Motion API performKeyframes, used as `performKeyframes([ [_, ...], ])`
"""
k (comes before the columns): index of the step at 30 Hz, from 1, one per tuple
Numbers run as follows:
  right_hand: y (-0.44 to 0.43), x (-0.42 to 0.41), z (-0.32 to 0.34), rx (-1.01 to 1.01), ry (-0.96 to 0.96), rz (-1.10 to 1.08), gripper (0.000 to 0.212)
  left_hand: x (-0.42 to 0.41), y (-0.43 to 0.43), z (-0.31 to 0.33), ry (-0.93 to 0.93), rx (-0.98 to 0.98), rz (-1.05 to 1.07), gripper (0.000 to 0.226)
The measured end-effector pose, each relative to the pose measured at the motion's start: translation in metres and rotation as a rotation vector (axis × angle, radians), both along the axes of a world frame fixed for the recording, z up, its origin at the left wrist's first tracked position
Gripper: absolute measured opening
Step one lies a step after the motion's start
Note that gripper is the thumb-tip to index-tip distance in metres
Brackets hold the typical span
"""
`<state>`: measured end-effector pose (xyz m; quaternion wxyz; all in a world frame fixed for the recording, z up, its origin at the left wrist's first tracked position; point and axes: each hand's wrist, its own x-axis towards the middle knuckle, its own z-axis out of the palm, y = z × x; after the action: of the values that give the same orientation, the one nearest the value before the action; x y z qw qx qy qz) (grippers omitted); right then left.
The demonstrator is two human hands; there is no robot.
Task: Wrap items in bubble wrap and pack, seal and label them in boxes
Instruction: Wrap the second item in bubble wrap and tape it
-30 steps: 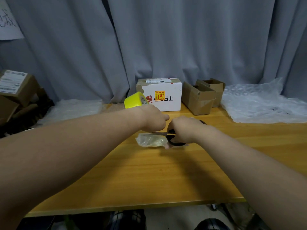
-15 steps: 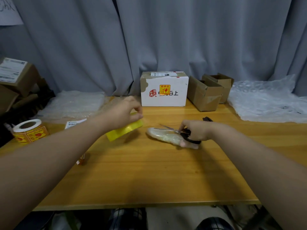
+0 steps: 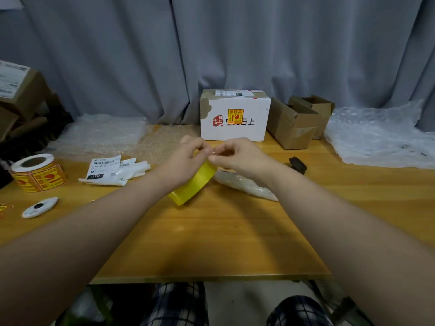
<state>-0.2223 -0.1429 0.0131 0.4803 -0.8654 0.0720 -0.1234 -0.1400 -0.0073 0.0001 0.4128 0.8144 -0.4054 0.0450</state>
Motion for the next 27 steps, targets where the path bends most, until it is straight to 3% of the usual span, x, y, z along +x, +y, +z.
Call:
performKeyframes([
  [3, 0.007, 0.007, -0.008, -0.005, -0.082, -0.135, 0.013, -0.002, 0.002, 0.0, 0.008, -0.011, 0.018, 0.019],
  [9, 0.014, 0.004, -0.012, -0.15, -0.148, -0.286, 0.012, -0.008, 0.002, -0.005, 0.018, 0.054, 0.012, 0.033],
  [15, 0.011, -0.002, -0.01, -0.225, -0.2, -0.259, 0.012, -0.01, 0.003, -0.007, 0.029, -0.028, 0.019, 0.016],
  [19, 0.007, -0.008, -0.01, -0.013, -0.217, -0.197, 0.064, -0.007, -0.001, -0.005, 0.053, -0.065, 0.034, 0.014],
  [23, 0.005, -0.012, -0.015, -0.062, -0.284, -0.091, 0.028, -0.005, -0.005, -0.004, 0.082, -0.052, 0.058, 0.015],
  [27, 0.004, -0.012, -0.024, -0.1, -0.33, -0.105, 0.011, -0.005, -0.005, -0.002, 0.062, 0.006, 0.092, 0.019],
])
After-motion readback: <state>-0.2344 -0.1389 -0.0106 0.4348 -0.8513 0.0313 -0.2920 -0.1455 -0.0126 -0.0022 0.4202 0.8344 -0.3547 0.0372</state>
